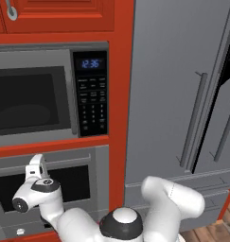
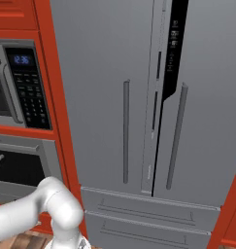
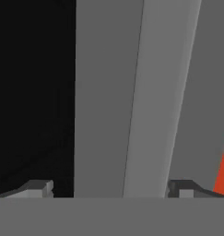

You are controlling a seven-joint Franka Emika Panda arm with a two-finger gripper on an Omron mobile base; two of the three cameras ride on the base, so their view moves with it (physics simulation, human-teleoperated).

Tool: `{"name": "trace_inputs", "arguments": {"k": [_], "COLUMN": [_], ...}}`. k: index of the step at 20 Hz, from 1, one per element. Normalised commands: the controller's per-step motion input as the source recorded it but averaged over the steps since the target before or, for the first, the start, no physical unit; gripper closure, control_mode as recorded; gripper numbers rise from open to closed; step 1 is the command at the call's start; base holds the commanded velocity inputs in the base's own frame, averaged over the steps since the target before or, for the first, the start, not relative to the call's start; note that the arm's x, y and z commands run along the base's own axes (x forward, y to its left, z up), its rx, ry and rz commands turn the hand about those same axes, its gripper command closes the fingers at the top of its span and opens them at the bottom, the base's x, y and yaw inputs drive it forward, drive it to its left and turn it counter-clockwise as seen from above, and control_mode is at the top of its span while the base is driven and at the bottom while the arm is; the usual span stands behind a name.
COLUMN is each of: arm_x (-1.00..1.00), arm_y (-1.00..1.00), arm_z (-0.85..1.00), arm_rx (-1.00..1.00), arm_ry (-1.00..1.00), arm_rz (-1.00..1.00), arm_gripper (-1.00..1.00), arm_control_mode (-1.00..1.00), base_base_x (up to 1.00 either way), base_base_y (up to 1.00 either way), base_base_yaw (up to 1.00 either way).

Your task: Take the fish from the oven and place it on the plate on the counter.

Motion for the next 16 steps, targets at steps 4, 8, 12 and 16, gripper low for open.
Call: {"name": "trace_inputs", "arguments": {"k": [4,8,12,16], "arm_x": [0.25,0.29,0.27,0.33], "arm_y": [0.27,0.2,0.06,0.02], "arm_z": [-0.23,-0.18,-0.06,-0.08], "arm_rx": [0.0,0.0,0.0,0.0], "arm_ry": [0.0,0.0,0.0,-0.06], "arm_rz": [0.0,0.0,0.0,0.0], "arm_gripper": [-1.0,-1.0,-1.0,-1.0], "arm_control_mode": [-1.0,-1.0,-1.0,-1.0], "base_base_x": [0.0,0.0,0.0,0.0], "base_base_y": [0.0,0.0,0.0,0.0], "base_base_yaw": [0.0,0.0,0.0,0.0]}}
